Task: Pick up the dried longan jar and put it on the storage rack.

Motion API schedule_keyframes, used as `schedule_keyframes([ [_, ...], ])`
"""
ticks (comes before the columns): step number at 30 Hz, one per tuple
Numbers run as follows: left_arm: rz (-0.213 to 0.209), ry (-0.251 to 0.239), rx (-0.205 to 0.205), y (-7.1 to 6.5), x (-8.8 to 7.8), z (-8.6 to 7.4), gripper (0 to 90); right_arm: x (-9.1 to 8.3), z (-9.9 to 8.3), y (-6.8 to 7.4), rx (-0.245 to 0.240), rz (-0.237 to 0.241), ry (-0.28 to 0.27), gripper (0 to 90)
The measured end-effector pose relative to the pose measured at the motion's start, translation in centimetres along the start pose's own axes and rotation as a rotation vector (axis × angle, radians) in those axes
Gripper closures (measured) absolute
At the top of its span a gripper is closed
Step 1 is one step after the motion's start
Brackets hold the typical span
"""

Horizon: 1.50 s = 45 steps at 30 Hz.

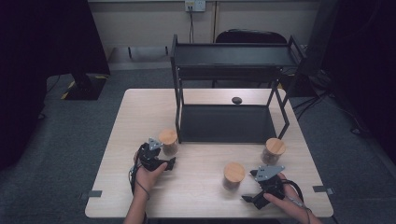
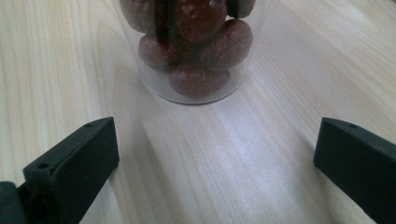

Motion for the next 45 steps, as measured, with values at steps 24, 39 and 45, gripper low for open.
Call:
schedule_keyframes([
  [24, -0.048, -0.053, -0.052, 0.3, 0.3, 1.4, 3.0, 0.0, 0.0, 0.0, 0.001, 0.0, -0.001, 0.0],
  [39, -0.035, -0.065, -0.049, 0.1, 1.2, 2.3, 4.0, 0.0, 0.0, 0.0, 0.001, -0.001, -0.001, 0.0],
  [45, -0.06, -0.1, -0.088, 0.3, 1.1, 2.7, 6.3, 0.0, 0.0, 0.0, 0.001, -0.001, -0.001, 0.0],
])
Point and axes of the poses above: each handheld gripper's, and its own axes: x roughly forward along the jaws, z roughly out of its top, y roughly to its left, the point moved 8 cm from there along x, roughly forward along the jaws, and after that the axes turned 10 degrees about y, right-handed, at the moved point
